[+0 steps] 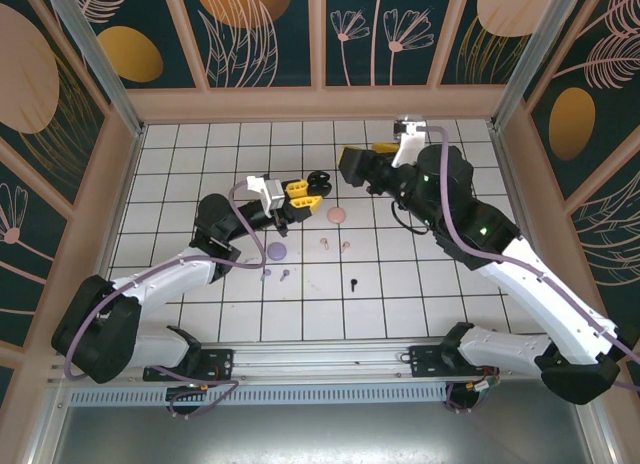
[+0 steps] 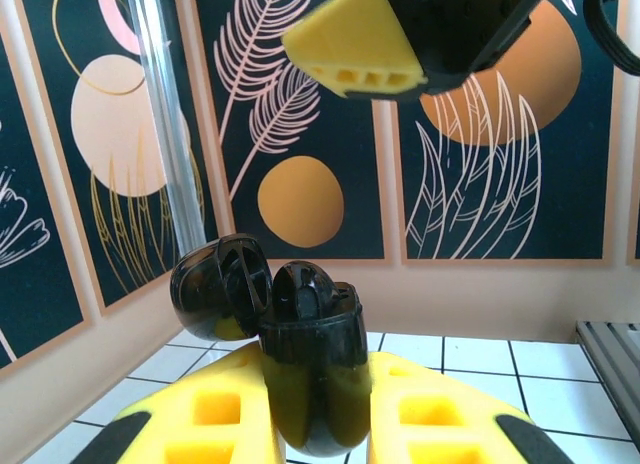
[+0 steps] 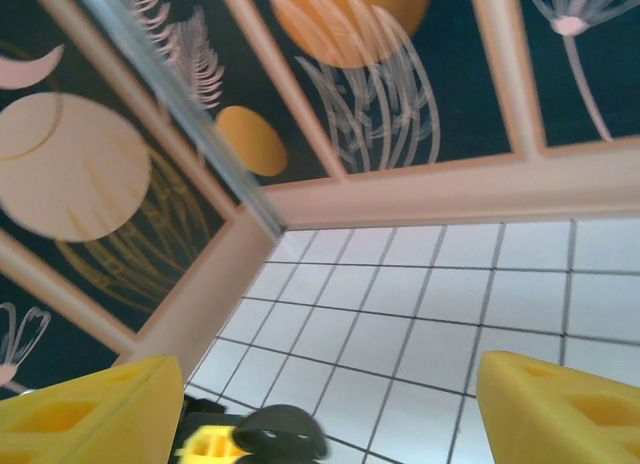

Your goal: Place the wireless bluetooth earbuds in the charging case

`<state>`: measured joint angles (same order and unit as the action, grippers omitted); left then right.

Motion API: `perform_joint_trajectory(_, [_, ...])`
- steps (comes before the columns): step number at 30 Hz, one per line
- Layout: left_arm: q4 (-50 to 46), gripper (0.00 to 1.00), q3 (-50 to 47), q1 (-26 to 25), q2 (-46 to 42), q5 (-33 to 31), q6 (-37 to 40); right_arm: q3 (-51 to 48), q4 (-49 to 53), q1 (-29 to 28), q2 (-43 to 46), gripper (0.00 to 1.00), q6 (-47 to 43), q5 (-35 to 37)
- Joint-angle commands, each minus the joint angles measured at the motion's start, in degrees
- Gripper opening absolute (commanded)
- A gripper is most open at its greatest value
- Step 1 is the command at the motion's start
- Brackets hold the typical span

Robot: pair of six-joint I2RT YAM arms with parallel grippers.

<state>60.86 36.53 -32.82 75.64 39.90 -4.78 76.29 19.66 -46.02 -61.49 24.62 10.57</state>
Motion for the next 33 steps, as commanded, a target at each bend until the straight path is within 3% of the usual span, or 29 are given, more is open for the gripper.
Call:
perform_joint_trajectory(1, [5.1, 0.0, -1.6, -0.3, -0.6, -3.2, -0.5, -4.2, 8.4, 1.5, 0.7, 0.77, 7.4, 5.3])
perform_joint_trajectory(5, [4.5, 0.0, -2.1, -0.2, -1.3, -7.5, -0.2, -12.0, 12.4, 2.0, -0.6, 0.76, 13.3, 4.7])
perform_joint_trajectory(15, [8.9, 0.0, -6.8, -0.3, -3.4, -12.5, -1.3, -29.6, 10.5, 0.8, -10.3, 0.67, 26.2, -2.4])
perform_joint_trajectory(23, [10.5, 0.0, -8.2, -0.3, -3.8, -12.7, -1.9, -29.8, 9.7, -4.5, -19.6, 0.51, 29.7, -4.1])
perform_joint_trajectory(33, [11.9, 0.0, -8.7, -0.3, -3.7, -12.5, -2.2, -28.3, 9.9, -7.7, -26.8, 0.41, 31.1, -3.9])
